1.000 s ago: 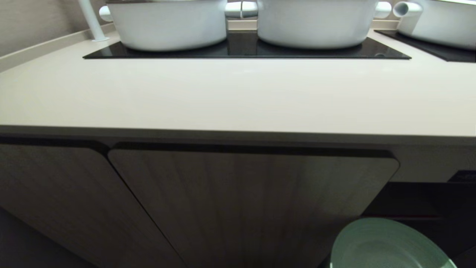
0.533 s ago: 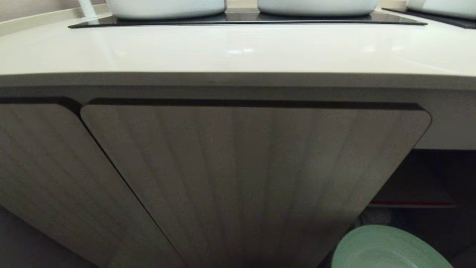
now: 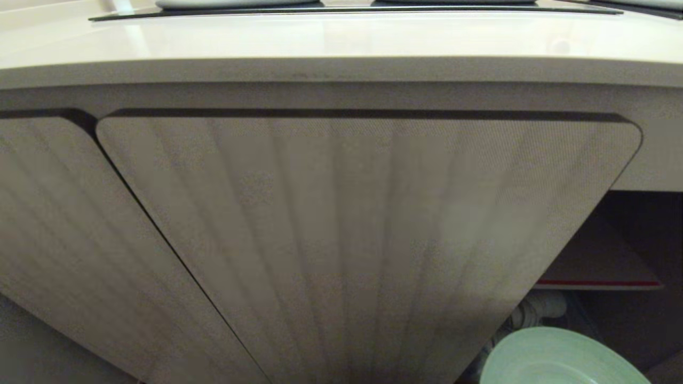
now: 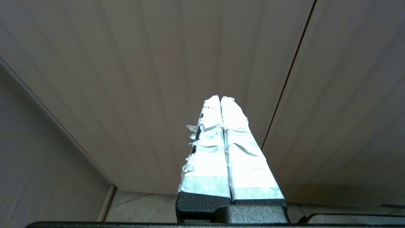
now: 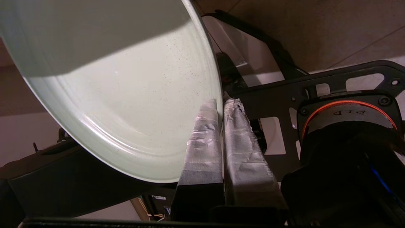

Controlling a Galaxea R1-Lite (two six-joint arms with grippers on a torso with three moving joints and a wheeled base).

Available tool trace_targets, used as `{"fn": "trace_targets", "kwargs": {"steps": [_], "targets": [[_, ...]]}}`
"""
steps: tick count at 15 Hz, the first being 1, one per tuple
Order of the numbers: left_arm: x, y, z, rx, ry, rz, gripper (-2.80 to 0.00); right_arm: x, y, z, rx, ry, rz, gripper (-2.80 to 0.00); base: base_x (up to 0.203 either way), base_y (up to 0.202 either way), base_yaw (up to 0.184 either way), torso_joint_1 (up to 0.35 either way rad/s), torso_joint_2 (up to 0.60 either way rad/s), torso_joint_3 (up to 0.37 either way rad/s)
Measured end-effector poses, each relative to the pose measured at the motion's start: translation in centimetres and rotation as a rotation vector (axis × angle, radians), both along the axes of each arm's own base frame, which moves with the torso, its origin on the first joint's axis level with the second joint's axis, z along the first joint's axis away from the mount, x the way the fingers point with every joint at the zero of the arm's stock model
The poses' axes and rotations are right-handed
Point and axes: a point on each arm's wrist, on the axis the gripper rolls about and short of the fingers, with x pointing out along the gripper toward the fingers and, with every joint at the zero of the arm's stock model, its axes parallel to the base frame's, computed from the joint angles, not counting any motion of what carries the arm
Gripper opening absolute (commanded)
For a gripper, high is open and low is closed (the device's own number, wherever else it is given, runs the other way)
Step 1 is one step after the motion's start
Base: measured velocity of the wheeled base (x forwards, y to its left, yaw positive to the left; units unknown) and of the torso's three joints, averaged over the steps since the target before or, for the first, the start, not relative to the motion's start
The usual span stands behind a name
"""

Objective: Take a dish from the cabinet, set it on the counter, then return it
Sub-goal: Put it back into the cabinet

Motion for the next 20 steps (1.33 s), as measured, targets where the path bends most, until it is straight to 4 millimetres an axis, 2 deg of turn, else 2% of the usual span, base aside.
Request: {"fn": "trace_targets", "kwargs": {"steps": [13,20], "targets": [[0.0,0.0,0.0,0.0,0.0,0.001,-2.8,-1.5,-1.0,-0.5,-0.035,0.053,-0.014,-2.8,0.0,0.0,0.0,0.0,0.0,0.0],[0.0,0.0,0.0,0.001,0.0,0.001,-2.8,-2.6,-1.7,-0.4,-0.034,0.07,-0.138,-2.8,0.0,0.0,0.0,0.0,0.0,0.0]]}}
